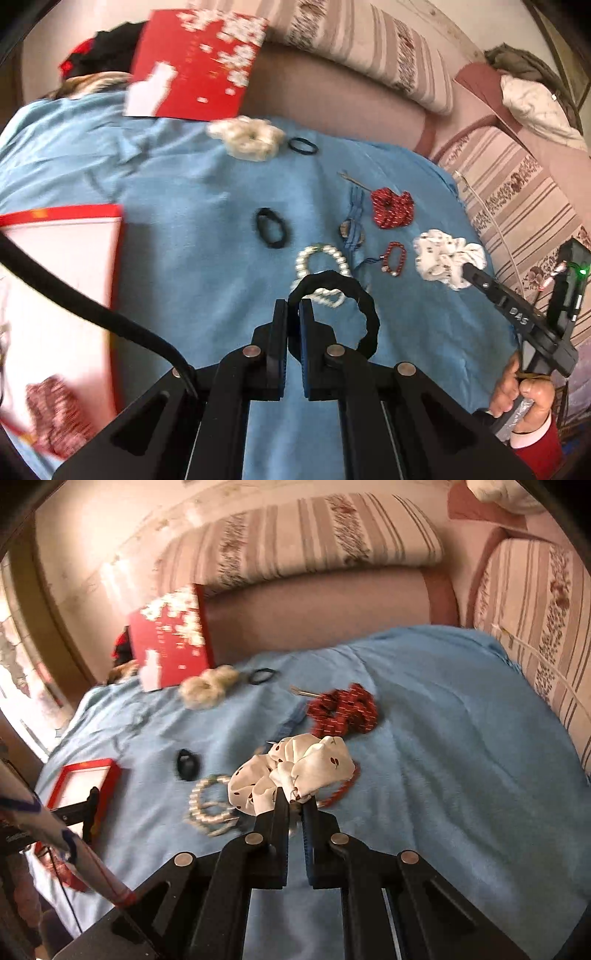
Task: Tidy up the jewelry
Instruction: 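Carry hair tie and white scrunchie into the tray and open both grippers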
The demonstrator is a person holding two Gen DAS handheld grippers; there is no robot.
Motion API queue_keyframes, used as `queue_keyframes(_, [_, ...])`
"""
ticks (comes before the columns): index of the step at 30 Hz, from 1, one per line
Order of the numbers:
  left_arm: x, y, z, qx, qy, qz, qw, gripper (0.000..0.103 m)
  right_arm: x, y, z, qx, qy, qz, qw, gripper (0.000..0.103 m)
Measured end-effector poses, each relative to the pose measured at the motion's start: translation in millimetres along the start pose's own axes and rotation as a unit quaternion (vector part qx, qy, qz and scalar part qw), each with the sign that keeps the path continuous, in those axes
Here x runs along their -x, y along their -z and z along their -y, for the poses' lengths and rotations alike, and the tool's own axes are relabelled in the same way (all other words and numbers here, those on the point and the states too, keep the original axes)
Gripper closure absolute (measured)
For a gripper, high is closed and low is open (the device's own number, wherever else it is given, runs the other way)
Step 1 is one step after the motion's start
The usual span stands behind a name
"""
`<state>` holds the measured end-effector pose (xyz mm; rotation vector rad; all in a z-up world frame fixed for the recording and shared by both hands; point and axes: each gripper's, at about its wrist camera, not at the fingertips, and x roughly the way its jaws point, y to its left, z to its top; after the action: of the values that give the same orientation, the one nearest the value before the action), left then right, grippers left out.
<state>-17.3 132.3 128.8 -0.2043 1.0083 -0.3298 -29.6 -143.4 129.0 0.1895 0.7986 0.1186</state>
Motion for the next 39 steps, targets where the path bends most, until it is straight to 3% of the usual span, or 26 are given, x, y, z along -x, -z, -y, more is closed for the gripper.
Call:
queue_keyframes(8, [62.5,27.6,-78.7,0.032,-0.095,0.033,0.9944,0.097,17.2,11.3,-86.0,0.065,-0.056,-0.007,0.996,0.096])
queue_keyframes(13, [82.6,38.7,-148.5,0.084,-0.157,0.031,0.9836,0.097,4.5,21.9,-160.8,0.111,-0.108,-0.032,0.987,0.096])
queue_keyframes(20, [78.7,35.8,-234.6,0.130,-0.222,0.019,0.9662,0.097,-29.2,42.1,-275.0,0.188,-0.165,-0.070,0.966,0.096])
queue_keyframes(29, [51.6,11.3,-308.5,0.186,-0.220,0.007,0.9575,0.097,-96.1,62.1,-361.8,0.204,-0.202,-0.133,0.949,0.096])
queue_keyframes(35, [34.6,0.2,-324.3,0.187,-0.211,0.005,0.9594,0.097,-130.2,81.5,-380.4,0.215,-0.189,-0.163,0.944,0.095])
queue_keyframes(38, [33.2,-2.9,-323.4,0.187,-0.199,0.006,0.9621,0.090,-132.7,86.7,-383.4,0.229,-0.180,-0.163,0.943,0.091])
queue_keyframes(39, [35.1,-2.5,-323.1,0.190,-0.193,0.009,0.9625,0.087,-131.5,87.4,-383.3,0.231,-0.179,-0.162,0.942,0.083])
